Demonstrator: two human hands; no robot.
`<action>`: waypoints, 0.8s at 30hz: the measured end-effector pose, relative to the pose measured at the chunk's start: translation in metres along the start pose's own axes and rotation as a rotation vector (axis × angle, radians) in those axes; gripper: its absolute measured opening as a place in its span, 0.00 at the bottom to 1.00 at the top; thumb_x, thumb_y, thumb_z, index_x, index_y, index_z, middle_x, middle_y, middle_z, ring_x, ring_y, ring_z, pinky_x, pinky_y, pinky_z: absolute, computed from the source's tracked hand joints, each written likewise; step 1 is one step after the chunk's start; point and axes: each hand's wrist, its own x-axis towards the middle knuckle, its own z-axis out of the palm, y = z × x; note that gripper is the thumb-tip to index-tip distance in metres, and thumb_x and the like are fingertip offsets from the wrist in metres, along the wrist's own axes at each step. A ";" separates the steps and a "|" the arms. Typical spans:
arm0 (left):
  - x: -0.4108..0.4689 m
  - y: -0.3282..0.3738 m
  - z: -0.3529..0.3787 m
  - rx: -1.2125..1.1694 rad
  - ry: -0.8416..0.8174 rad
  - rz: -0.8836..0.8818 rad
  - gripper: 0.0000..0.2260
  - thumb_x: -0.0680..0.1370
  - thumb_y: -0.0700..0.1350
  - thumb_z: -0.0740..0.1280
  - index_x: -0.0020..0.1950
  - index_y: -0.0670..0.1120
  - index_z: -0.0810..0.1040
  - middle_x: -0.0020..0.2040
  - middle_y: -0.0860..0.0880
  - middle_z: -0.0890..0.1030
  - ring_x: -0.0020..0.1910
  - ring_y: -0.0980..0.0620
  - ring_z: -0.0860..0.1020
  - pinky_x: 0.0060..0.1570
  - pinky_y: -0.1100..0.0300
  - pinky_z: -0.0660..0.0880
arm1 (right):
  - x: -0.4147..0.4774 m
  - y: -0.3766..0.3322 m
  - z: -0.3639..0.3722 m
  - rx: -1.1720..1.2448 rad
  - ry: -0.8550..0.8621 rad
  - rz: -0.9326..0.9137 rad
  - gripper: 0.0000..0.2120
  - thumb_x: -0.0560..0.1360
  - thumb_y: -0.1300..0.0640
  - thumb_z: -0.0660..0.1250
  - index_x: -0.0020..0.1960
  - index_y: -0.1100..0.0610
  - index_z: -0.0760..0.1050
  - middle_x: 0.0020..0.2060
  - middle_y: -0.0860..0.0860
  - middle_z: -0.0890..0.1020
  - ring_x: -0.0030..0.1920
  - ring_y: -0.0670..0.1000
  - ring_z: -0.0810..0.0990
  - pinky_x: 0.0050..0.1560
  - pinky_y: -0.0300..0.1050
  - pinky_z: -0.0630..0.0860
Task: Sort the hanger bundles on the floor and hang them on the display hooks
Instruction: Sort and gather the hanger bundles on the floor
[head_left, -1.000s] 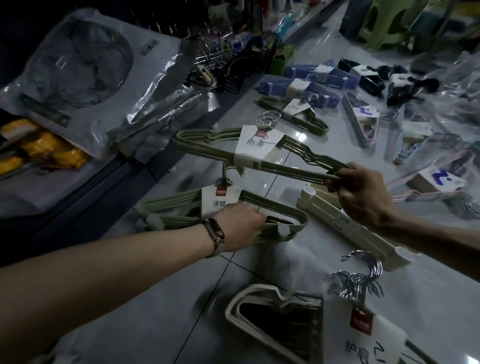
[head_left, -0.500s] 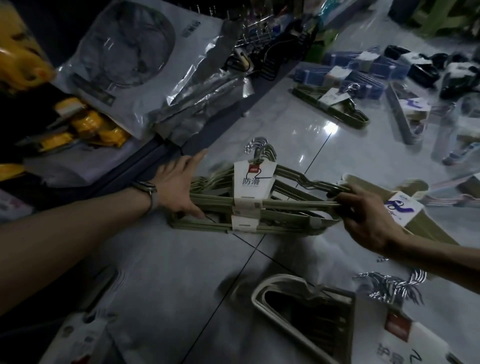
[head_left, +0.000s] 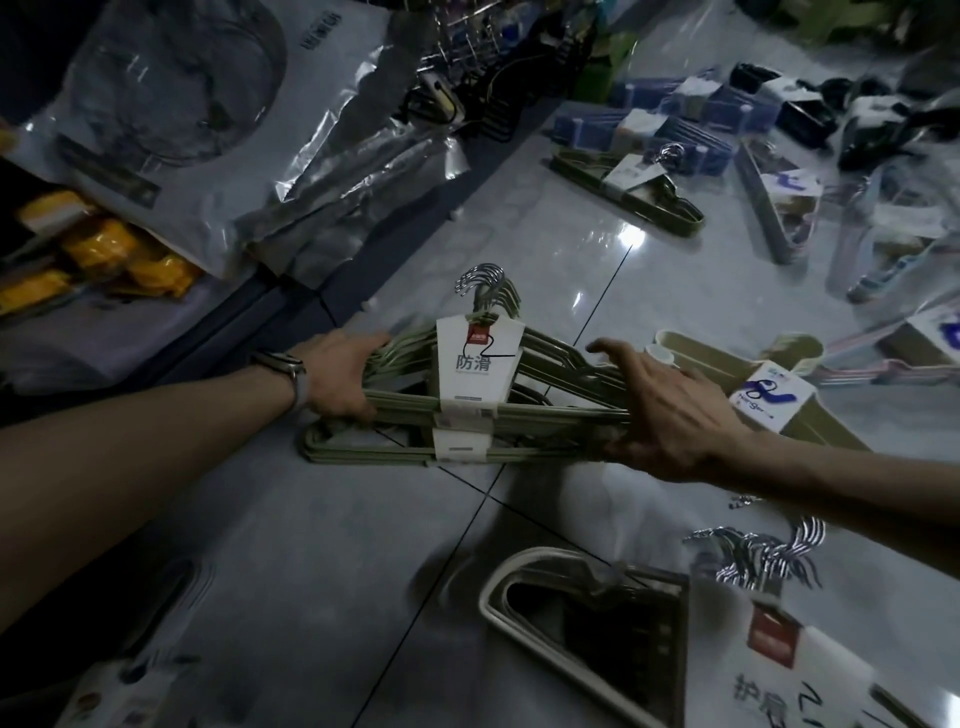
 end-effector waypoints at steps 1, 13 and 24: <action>0.000 0.000 -0.002 0.001 0.005 -0.001 0.31 0.61 0.57 0.80 0.60 0.57 0.74 0.44 0.53 0.78 0.42 0.48 0.80 0.43 0.53 0.81 | 0.007 -0.003 -0.001 -0.072 -0.043 0.016 0.50 0.67 0.30 0.71 0.80 0.44 0.49 0.71 0.53 0.75 0.65 0.60 0.77 0.61 0.57 0.74; -0.035 -0.015 -0.004 -0.032 0.023 -0.014 0.18 0.56 0.58 0.76 0.41 0.61 0.73 0.38 0.54 0.82 0.36 0.52 0.80 0.38 0.57 0.79 | 0.038 -0.029 -0.017 -0.169 -0.082 0.124 0.28 0.67 0.41 0.76 0.64 0.48 0.74 0.43 0.50 0.80 0.41 0.56 0.80 0.36 0.47 0.67; -0.047 -0.006 0.029 -0.034 -0.045 -0.073 0.26 0.65 0.53 0.78 0.53 0.58 0.64 0.53 0.50 0.78 0.51 0.45 0.80 0.40 0.56 0.74 | 0.036 -0.041 -0.003 -0.175 -0.176 0.070 0.36 0.65 0.41 0.80 0.67 0.49 0.68 0.53 0.49 0.78 0.45 0.54 0.75 0.37 0.46 0.68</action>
